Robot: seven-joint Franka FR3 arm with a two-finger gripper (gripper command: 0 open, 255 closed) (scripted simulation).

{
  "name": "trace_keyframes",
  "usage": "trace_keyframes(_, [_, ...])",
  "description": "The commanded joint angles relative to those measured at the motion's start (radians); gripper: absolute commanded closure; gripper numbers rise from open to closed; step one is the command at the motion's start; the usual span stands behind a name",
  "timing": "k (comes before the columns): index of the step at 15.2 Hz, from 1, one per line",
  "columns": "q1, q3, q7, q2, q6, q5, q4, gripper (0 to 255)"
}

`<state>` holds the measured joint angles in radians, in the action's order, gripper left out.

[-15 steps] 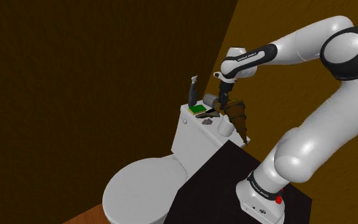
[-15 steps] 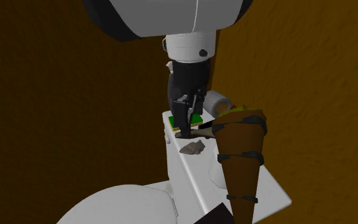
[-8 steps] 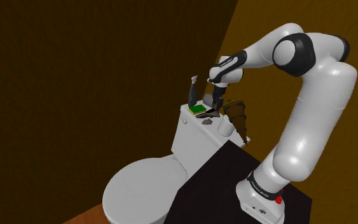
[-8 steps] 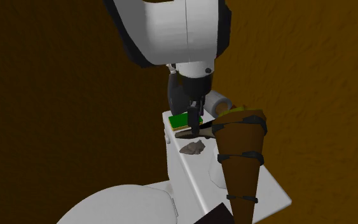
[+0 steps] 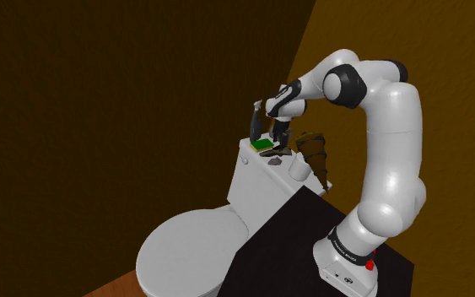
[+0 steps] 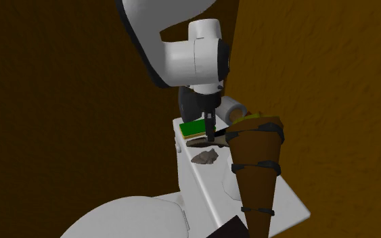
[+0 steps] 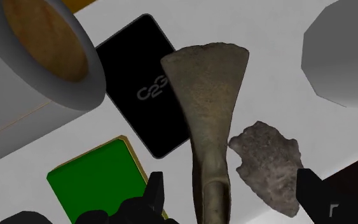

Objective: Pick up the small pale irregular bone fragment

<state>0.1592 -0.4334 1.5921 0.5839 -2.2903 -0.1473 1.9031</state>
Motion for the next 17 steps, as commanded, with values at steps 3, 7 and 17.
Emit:
trace_keyframes(3, [0.016,0.018,0.017,0.052,-0.033,-0.017,-0.018,0])
trace_keyframes(7, [0.026,0.031,0.021,0.090,-0.063,-0.030,-0.025,0])
trace_keyframes(17, [0.027,0.031,0.023,0.091,-0.065,-0.031,-0.024,255])
